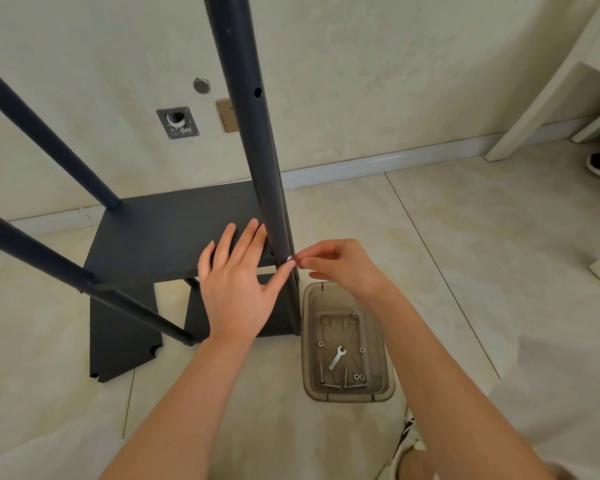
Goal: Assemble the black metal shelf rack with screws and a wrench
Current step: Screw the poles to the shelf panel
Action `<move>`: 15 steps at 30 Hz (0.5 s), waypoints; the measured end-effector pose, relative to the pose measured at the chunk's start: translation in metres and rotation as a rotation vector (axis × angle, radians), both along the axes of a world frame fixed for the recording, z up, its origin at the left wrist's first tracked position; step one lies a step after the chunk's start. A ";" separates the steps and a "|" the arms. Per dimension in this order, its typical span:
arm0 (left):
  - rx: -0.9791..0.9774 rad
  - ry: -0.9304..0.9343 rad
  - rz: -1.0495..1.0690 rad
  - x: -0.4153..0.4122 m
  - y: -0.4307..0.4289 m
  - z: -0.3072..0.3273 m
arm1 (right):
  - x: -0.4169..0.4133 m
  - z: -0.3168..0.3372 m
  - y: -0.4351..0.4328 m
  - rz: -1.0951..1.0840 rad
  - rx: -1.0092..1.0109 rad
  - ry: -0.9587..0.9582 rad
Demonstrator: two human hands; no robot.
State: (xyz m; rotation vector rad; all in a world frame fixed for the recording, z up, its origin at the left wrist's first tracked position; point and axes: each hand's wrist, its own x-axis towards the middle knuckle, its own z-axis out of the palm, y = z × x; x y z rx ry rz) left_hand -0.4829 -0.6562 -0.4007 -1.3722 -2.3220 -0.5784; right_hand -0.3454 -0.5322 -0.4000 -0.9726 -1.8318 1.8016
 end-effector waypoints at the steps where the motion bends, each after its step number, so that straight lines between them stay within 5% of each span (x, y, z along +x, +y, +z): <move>1: 0.005 0.000 -0.001 0.000 0.000 0.000 | 0.002 -0.016 0.001 -0.010 -0.003 -0.091; 5: 0.038 0.026 -0.010 0.000 -0.001 -0.003 | 0.011 -0.092 -0.003 0.014 -0.096 -0.455; 15: 0.141 0.041 -0.020 0.002 0.002 -0.009 | 0.017 -0.198 -0.026 0.137 0.039 -0.791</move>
